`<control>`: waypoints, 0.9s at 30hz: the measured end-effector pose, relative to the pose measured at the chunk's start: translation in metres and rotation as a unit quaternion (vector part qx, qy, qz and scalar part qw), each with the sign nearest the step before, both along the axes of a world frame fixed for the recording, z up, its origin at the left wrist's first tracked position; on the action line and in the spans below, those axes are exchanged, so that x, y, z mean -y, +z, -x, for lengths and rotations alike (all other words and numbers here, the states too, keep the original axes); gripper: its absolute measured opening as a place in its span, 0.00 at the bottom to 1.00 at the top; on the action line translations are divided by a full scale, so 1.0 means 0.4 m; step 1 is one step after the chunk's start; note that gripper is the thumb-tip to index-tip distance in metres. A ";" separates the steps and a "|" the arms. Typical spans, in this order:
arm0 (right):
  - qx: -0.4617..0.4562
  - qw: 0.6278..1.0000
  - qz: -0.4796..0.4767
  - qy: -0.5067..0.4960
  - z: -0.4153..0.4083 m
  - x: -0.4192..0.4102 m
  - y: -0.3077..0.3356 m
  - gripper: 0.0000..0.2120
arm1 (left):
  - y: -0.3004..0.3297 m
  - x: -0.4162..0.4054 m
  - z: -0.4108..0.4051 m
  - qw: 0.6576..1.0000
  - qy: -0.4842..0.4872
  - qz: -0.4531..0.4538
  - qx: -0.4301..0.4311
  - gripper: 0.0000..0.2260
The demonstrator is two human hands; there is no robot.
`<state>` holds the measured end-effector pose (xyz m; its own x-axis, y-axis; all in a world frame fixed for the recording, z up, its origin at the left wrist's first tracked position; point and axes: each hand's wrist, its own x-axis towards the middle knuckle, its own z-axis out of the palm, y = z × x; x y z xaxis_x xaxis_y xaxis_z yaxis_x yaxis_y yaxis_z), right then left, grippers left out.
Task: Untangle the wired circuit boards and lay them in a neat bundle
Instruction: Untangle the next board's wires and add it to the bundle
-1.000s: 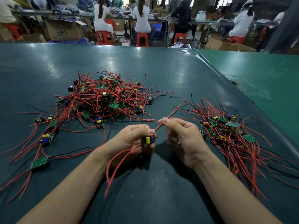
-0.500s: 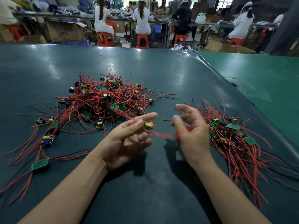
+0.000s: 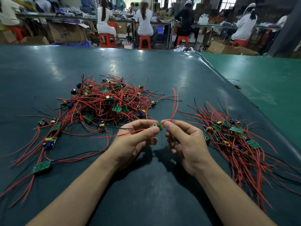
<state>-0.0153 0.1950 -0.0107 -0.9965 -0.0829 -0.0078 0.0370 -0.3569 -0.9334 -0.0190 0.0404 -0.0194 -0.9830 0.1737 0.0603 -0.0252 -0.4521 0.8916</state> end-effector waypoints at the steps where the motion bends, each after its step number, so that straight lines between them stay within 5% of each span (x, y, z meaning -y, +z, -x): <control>1: -0.004 1.000 0.000 0.001 0.001 -0.002 -0.001 0.06 | -0.001 -0.001 -0.001 1.000 0.003 0.012 -0.008 0.06; 7: -0.024 0.999 -0.029 -0.032 0.011 0.000 -0.007 0.07 | 0.002 -0.006 -0.006 0.998 0.006 0.050 -0.022 0.07; 16: 0.030 0.978 0.131 -0.159 0.056 -0.046 0.009 0.07 | 0.004 -0.004 -0.010 0.999 -0.022 0.033 -0.012 0.11; 27: -0.050 0.957 0.095 -0.270 0.059 -0.051 0.008 0.12 | 0.003 0.003 -0.013 0.999 -0.044 0.016 -0.020 0.10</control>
